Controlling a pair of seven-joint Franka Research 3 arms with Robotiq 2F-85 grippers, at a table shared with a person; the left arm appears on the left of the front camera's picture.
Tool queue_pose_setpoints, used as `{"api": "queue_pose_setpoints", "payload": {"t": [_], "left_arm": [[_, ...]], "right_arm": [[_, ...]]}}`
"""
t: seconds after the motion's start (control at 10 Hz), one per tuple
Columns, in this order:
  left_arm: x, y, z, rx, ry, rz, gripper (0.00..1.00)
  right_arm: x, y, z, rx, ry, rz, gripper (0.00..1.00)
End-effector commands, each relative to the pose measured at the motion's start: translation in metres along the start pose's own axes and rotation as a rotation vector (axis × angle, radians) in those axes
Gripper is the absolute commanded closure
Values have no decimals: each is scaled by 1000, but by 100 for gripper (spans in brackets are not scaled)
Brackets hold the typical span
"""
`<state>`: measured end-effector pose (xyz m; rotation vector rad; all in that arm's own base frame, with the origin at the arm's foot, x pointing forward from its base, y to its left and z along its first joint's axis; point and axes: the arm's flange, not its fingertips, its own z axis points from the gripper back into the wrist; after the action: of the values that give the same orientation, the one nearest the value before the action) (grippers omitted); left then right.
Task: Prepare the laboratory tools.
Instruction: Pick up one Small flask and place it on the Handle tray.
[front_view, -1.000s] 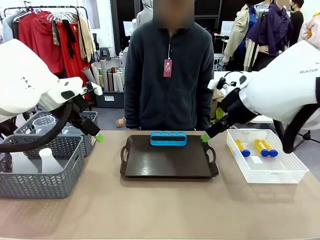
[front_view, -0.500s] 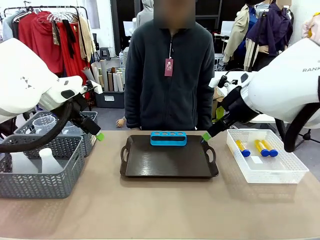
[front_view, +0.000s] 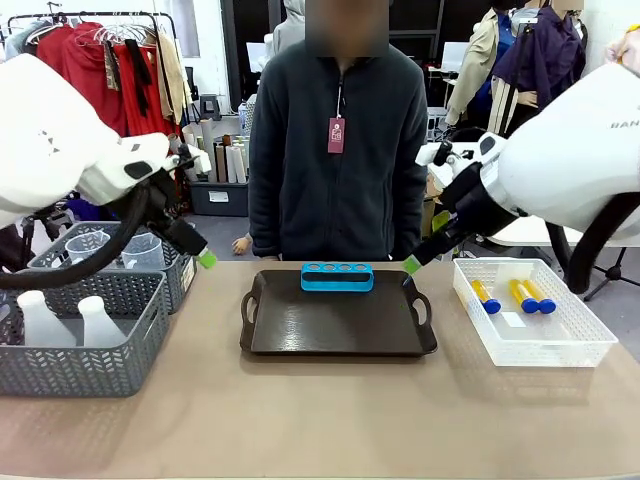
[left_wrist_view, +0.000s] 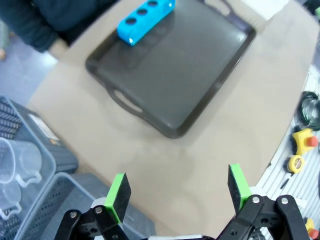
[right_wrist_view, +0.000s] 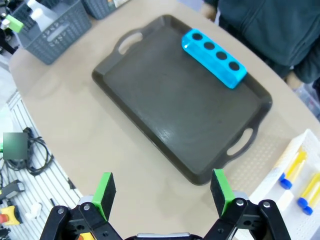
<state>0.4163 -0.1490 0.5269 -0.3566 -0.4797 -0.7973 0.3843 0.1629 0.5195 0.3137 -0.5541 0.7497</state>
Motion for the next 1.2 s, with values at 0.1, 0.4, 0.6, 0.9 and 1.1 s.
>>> {"api": "queue_pose_setpoints", "payload": {"t": [0.1, 0.4, 0.6, 0.9, 1.1], "left_arm": [[25, 5, 32, -53, -120, -52, 0], [47, 7, 72, -34, -212, -109, 0], [49, 13, 100, -2, -234, -130, 0], [51, 20, 124, 30, -261, -165, 0], [50, 24, 133, 41, -267, -177, 0]], "right_arm": [[28, 0, 45, 50, -41, 71, 0], [51, 0, 103, 38, -103, 141, 0], [56, -3, 135, 50, -142, 165, 0], [54, -23, 167, 14, -148, 162, 0], [49, -41, 183, 4, -166, 142, 0]]}}
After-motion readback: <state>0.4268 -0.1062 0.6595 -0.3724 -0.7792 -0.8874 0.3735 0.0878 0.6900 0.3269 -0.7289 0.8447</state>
